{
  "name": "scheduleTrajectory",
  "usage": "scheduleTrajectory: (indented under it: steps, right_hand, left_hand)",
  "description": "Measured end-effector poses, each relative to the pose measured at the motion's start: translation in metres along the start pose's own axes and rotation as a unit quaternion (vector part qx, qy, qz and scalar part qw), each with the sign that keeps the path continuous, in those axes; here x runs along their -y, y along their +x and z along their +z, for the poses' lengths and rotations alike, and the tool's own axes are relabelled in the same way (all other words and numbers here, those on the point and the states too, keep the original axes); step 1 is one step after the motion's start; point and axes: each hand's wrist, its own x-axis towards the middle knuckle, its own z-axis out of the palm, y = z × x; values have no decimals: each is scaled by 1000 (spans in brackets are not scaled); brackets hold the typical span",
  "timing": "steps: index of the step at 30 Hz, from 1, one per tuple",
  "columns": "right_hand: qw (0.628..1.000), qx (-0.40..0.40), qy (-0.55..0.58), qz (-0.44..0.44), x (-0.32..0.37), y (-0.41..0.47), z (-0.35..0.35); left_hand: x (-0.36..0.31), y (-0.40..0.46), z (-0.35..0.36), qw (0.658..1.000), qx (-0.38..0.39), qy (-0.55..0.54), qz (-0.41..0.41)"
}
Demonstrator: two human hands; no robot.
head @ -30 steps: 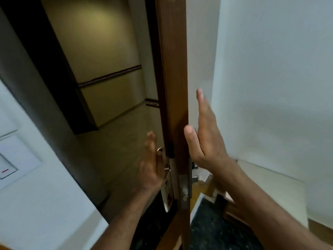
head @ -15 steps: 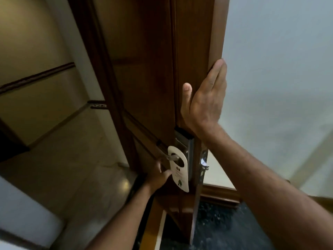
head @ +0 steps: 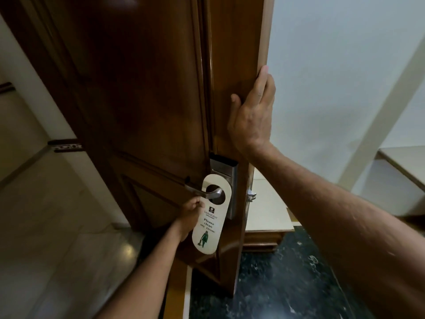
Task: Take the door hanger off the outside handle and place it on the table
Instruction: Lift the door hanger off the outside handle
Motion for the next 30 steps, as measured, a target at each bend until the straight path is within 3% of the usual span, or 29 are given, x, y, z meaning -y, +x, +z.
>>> scheduleTrajectory:
  steps: [8, 12, 16, 22, 25, 30]
  right_hand:
    - [1000, -13, -7, 2, -10, 4, 5]
    - [1000, -16, -6, -4, -10, 4, 6]
    - [1000, -20, -4, -17, -7, 2, 4]
    - [999, -22, 0, -34, 2, -4, 4]
    - [999, -30, 0, -38, 7, -8, 3]
    - [999, -33, 11, -38, 23, -16, -1]
  left_hand:
    - [-4, 7, -4, 1000, 27, 13, -7]
    - [-7, 11, -11, 993, -14, -91, -71]
    - [-12, 15, -28, 979, 3, -182, -95]
    - [-23, 16, -71, 940, 56, -332, -49]
    - [-28, 6, -88, 930, 97, -352, -43]
    - [-38, -33, -119, 945, 77, -316, -34]
